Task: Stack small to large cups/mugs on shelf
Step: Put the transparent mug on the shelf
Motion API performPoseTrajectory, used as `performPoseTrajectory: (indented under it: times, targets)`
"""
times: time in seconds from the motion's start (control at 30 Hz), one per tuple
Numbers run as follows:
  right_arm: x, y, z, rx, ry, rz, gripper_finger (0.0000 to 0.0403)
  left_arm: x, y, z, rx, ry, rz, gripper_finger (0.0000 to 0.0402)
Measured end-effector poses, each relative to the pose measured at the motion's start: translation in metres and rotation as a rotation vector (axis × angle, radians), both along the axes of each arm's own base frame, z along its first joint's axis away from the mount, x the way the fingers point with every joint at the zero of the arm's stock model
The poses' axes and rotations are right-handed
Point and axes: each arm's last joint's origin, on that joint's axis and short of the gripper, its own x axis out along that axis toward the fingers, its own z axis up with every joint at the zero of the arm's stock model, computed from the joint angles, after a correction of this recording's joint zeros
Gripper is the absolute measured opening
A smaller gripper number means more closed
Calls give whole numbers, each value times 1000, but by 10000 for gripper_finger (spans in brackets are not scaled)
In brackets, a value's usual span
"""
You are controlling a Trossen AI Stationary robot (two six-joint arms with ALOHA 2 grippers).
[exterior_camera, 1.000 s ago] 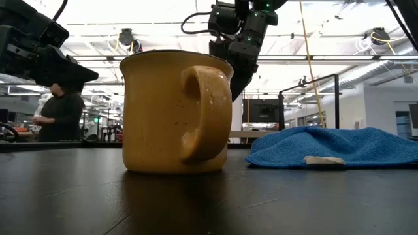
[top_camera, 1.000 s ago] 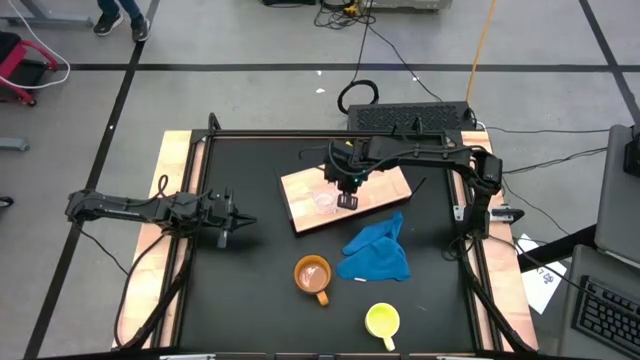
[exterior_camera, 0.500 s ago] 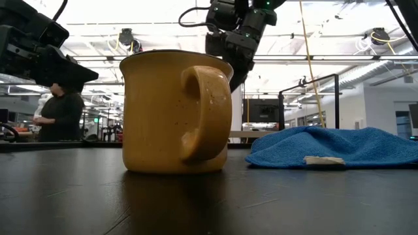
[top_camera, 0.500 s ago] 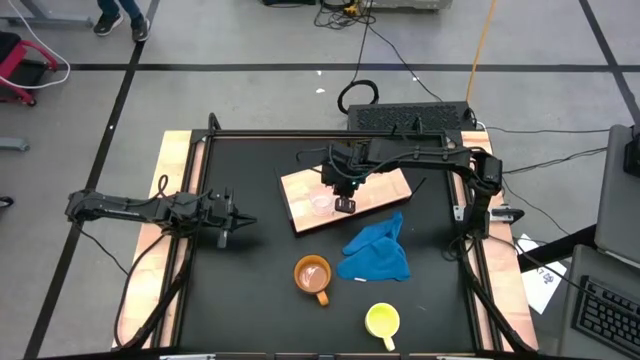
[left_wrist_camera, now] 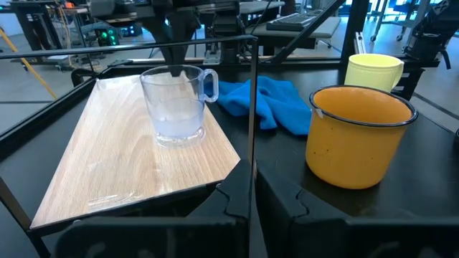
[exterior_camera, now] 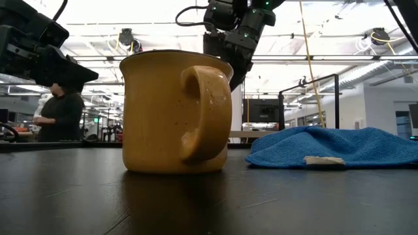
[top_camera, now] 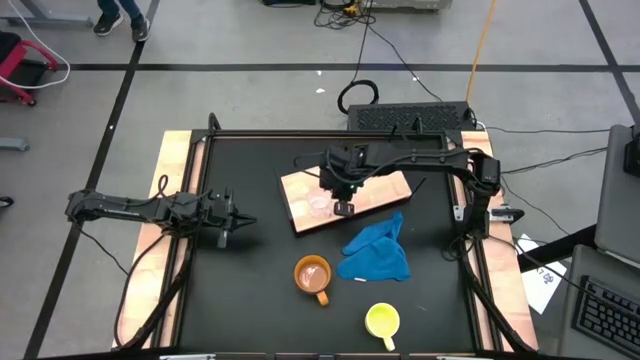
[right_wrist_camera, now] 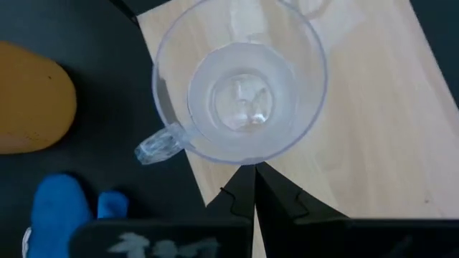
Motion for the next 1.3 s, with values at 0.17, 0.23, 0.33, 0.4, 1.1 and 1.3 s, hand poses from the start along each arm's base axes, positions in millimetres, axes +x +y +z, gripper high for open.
performPoseTrajectory:
  times: [0.17, 0.23, 0.33, 0.4, 1.1, 1.3]
  targets:
    - [3, 0, -4, 18, -9, 10, 0, 0, 0, 0, 0, 0, 0, 24]
    - [4, 0, -5, 17, -11, 10, 0, 0, 0, 0, 0, 1, 0, 24]
    - [4, 0, -6, 18, -5, 12, 0, 0, 0, 0, 0, 0, 0, 24]
    - [5, 0, -5, 16, -14, 13, 0, 0, 0, 0, 0, 0, 0, 24]
    - [9, 8, -4, 53, -51, 59, 0, 0, 0, 0, 0, 0, 0, 24]
    - [10, 14, -4, 51, -57, 75, 0, 0, 0, 0, 0, 1, 0, 24]
